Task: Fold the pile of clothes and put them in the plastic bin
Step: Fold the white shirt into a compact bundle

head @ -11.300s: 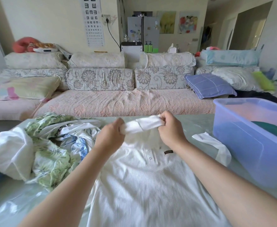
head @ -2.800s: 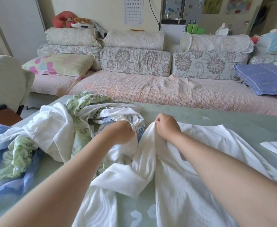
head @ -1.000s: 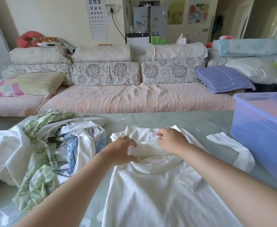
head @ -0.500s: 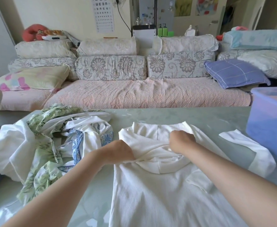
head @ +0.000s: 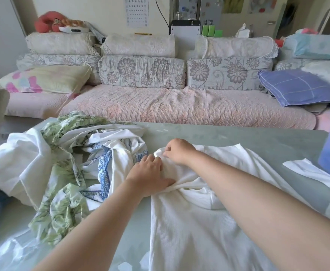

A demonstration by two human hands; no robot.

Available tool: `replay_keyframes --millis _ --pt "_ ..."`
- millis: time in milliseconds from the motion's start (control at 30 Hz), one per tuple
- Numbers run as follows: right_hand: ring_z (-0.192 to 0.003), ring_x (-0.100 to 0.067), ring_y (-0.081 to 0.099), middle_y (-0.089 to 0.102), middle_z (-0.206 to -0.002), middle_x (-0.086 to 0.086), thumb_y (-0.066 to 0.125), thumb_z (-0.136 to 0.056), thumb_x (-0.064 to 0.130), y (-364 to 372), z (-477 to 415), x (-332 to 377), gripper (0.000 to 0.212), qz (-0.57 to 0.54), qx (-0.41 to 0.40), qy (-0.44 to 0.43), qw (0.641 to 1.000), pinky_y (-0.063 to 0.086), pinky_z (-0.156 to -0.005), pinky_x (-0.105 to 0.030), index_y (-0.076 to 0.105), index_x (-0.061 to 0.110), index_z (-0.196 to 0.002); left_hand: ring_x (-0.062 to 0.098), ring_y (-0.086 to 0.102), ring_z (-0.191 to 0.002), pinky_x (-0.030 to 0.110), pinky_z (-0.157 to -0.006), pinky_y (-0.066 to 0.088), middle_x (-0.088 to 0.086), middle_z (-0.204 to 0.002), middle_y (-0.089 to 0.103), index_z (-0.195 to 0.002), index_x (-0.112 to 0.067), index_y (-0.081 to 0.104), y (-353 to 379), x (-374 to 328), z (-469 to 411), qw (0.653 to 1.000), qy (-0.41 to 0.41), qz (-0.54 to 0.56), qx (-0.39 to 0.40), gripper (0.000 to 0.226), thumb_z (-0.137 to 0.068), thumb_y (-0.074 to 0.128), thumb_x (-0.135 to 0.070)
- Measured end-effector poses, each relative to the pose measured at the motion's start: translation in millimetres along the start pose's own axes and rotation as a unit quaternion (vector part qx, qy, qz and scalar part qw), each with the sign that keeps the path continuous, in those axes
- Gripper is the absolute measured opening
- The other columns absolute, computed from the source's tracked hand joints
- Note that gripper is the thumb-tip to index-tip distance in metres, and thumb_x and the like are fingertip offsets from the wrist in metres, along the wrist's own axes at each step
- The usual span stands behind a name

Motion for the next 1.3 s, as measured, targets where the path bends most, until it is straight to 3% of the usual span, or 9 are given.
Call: replay_keyframes --millis 233,400,567,667,767,867,1100,1233,1300 --pt "-0.102 -0.021 0.063 0.069 -0.104 0.005 0.065 -0.091 0.029 -22 -7 -15 0.004 -0.005 -0.086 0.010 0.996 0.046 -0.085 -0.030 0.069 0.029 -0.090 0.019 0.020 -0.140 0.035 -0.114 0.025 -0.003 -0.149 0.021 -0.143 -0.026 0.025 -4 -4 1 0.991 0.108 -0.021 -0.074 0.077 -0.081 0.052 -0.060" --pt "-0.095 -0.017 0.063 0.067 -0.099 0.008 0.058 -0.088 0.019 -51 32 -42 0.014 -0.023 -0.082 -0.005 0.996 0.051 -0.085 -0.031 0.067 0.029 -0.090 0.016 0.011 -0.148 0.041 -0.117 0.022 -0.007 -0.158 0.020 -0.147 -0.030 0.025 7 -24 -12 0.994 0.095 0.032 0.049 0.058 -0.091 0.038 -0.039" --pt "-0.091 -0.009 0.061 0.063 -0.096 0.016 0.069 -0.077 0.041 -62 102 -82 0.018 0.015 0.007 0.042 0.999 0.051 -0.085 -0.030 0.068 0.032 -0.093 0.031 -0.006 -0.150 0.055 -0.118 0.003 0.005 -0.164 -0.005 -0.156 -0.018 0.007 16 -35 -25 0.981 -0.003 -0.027 0.192 0.063 -0.098 0.026 -0.036" --pt "-0.105 -0.012 0.056 0.053 -0.111 0.015 0.069 -0.076 0.046 -64 129 -116 0.036 0.134 0.024 0.070 0.988 0.047 -0.090 -0.031 0.063 0.036 -0.110 0.035 0.025 -0.141 0.050 -0.114 0.018 0.014 -0.154 0.028 -0.148 -0.010 0.033 4 -55 -35 0.991 -0.028 -0.062 0.118 0.057 -0.093 0.028 -0.027" --pt "-0.114 -0.018 0.058 0.060 -0.123 0.007 0.069 -0.081 0.045 -71 135 -143 0.041 0.104 0.007 0.115 0.988 0.048 -0.093 -0.032 0.063 0.027 -0.117 0.026 0.042 -0.126 0.038 -0.105 0.033 0.005 -0.134 0.047 -0.127 -0.017 0.054 -6 -91 -34 0.997 0.073 0.007 -0.023 0.038 -0.093 0.037 -0.024" --pt "-0.080 -0.021 0.062 0.063 -0.078 0.002 0.065 -0.078 0.035 -79 134 -157 0.016 0.107 0.008 0.141 0.984 0.047 -0.068 -0.030 0.063 0.020 -0.073 0.020 0.044 -0.119 0.032 -0.093 0.039 -0.002 -0.121 0.050 -0.115 -0.021 0.057 -5 -113 -26 0.984 0.156 0.053 -0.068 0.024 -0.096 0.043 -0.029" --pt "-0.070 -0.020 0.053 0.057 -0.076 -0.006 0.064 -0.078 0.018 -87 124 -166 0.010 -0.187 -0.009 0.207 0.960 0.039 -0.062 -0.029 0.062 0.009 -0.078 0.017 0.031 -0.135 0.035 -0.112 0.027 -0.009 -0.144 0.035 -0.146 -0.037 0.033 22 -103 -16 0.984 0.172 0.012 0.040 0.054 -0.095 0.042 -0.056" --pt "-0.086 -0.028 0.070 0.074 -0.092 -0.010 0.066 -0.078 0.011 -80 125 -164 0.013 -0.324 0.066 0.220 0.918 0.055 -0.079 -0.037 0.070 0.012 -0.091 0.020 0.012 -0.147 0.038 -0.118 0.013 -0.008 -0.158 0.015 -0.153 -0.043 0.010 22 -104 -11 0.982 0.170 -0.025 0.083 0.067 -0.095 0.039 -0.060" --pt "-0.088 -0.021 0.066 0.069 -0.091 -0.003 0.065 -0.083 0.004 -85 120 -165 0.020 -0.313 0.039 0.176 0.933 0.052 -0.083 -0.031 0.069 0.019 -0.096 0.019 -0.001 -0.150 0.039 -0.120 0.003 -0.005 -0.163 0.003 -0.154 -0.042 0.001 26 -102 -13 0.982 0.143 -0.035 0.120 0.075 -0.093 0.037 -0.067"
Point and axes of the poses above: each hand's wrist, its own z-axis away from the middle knuckle, its own y-axis out of the palm, x = y × z, the point moved 6 cm from there along -z, towards the middle knuckle
